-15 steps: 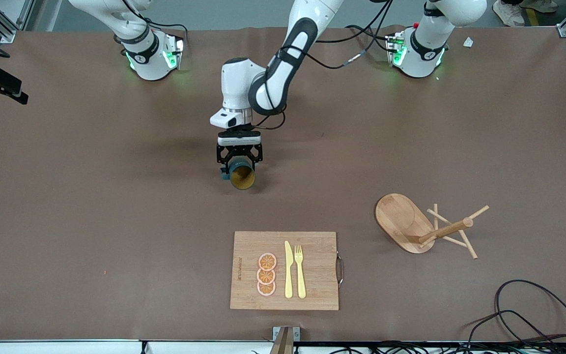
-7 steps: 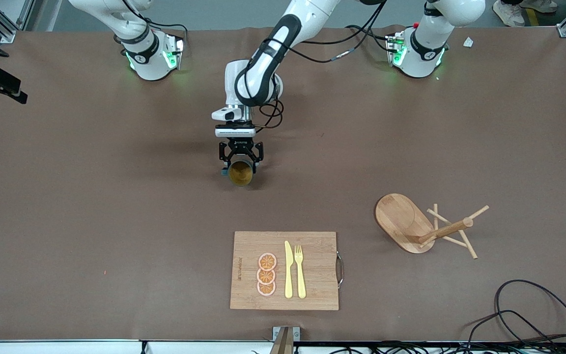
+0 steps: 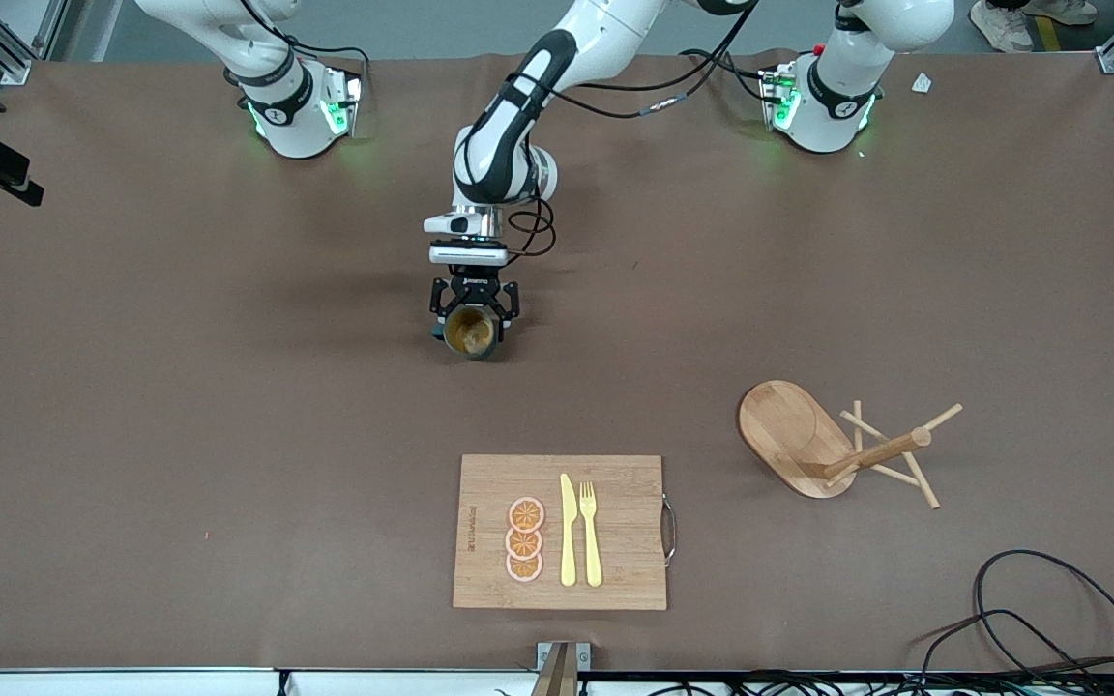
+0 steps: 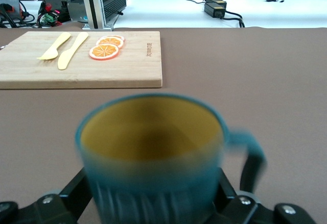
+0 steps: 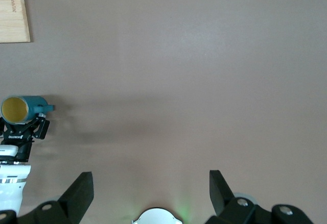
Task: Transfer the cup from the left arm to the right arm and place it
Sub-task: 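Set the teal mug down on the table and open the left gripper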
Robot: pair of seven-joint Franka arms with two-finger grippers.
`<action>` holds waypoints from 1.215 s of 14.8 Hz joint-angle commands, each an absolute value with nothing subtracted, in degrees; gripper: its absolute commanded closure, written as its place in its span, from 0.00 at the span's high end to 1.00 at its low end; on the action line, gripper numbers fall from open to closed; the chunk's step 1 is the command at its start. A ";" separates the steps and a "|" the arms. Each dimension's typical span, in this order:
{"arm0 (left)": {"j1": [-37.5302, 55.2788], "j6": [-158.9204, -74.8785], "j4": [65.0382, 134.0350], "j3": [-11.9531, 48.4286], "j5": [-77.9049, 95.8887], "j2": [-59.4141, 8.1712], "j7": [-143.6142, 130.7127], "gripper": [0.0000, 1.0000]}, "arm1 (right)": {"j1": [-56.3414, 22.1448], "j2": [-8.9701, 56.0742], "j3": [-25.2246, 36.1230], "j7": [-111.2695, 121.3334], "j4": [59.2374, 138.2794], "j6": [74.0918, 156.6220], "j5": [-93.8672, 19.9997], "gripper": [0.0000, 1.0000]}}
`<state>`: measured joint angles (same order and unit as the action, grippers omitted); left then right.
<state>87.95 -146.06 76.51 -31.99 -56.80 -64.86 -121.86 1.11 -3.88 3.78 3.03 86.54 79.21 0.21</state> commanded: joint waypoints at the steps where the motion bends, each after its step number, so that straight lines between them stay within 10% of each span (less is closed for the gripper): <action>1: 88.94 -145.55 75.67 -31.64 -56.79 -64.52 -123.83 1.00 | 1.85 -3.43 3.52 3.08 86.57 81.12 0.44 1.00; 18: 79.21 -123.60 87.63 -21.09 -24.90 -27.71 -107.72 1.00 | -0.16 11.16 3.25 -8.32 92.62 93.85 -0.79 1.00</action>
